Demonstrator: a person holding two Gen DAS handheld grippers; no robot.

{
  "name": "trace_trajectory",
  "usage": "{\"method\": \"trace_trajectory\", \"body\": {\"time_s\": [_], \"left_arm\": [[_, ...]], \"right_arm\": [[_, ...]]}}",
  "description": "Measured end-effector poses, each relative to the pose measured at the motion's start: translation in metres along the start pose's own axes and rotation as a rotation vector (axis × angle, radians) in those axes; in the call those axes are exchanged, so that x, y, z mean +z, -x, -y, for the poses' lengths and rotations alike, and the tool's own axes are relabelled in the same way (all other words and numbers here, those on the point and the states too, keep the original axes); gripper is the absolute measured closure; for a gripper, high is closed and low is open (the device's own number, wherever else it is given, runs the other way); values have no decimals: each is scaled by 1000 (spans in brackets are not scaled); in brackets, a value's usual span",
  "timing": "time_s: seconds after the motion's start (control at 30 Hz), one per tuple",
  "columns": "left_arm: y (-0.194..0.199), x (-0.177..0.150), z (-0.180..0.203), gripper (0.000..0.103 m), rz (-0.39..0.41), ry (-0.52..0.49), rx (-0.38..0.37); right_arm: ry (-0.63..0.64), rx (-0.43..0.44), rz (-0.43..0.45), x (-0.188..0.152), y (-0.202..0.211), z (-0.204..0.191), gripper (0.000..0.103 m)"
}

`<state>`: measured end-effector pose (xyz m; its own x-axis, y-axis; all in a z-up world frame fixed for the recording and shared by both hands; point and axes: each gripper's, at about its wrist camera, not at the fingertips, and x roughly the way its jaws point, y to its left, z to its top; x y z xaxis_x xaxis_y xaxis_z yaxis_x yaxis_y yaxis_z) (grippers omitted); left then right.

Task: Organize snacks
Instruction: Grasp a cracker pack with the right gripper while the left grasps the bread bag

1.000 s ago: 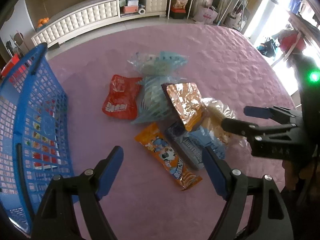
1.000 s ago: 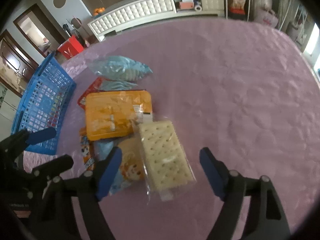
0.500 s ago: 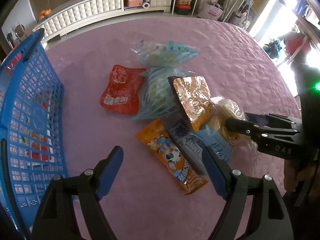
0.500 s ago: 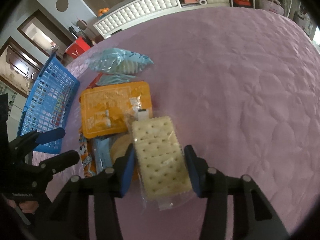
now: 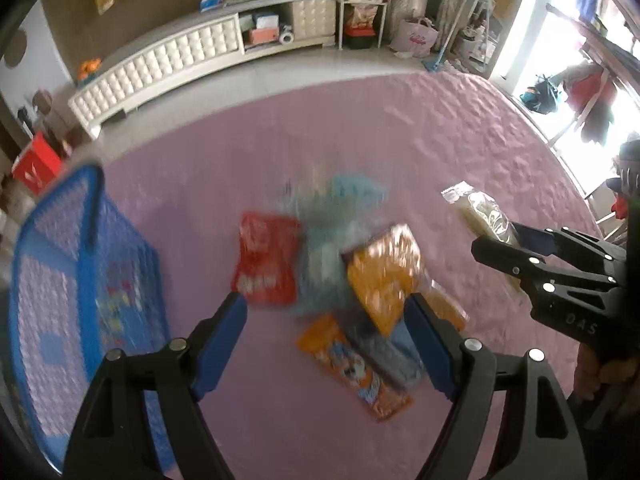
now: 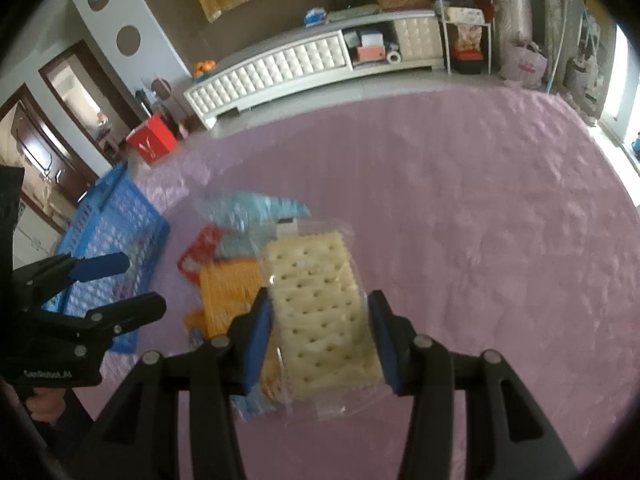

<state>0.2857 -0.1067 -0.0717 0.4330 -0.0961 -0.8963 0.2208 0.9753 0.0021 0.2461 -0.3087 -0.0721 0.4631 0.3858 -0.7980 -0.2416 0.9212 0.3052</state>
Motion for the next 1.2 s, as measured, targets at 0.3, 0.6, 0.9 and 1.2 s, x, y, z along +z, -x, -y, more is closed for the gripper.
{"method": "trace_trajectory", "body": {"time_s": [0.3, 0.6, 0.9, 1.2], "left_arm": [[-17, 61, 4, 24, -83, -109, -15], [-64, 86, 4, 24, -168, -94, -46], [-106, 97, -3, 24, -255, -32, -104], [-131, 91, -1, 25, -311, -9, -89]], "right_arm": [[12, -55, 54, 45, -11, -20, 51], [-15, -129, 12, 54, -42, -7, 51], [-23, -95, -12, 58, -50, 2, 51], [-32, -78, -77, 52, -68, 8, 51]]}}
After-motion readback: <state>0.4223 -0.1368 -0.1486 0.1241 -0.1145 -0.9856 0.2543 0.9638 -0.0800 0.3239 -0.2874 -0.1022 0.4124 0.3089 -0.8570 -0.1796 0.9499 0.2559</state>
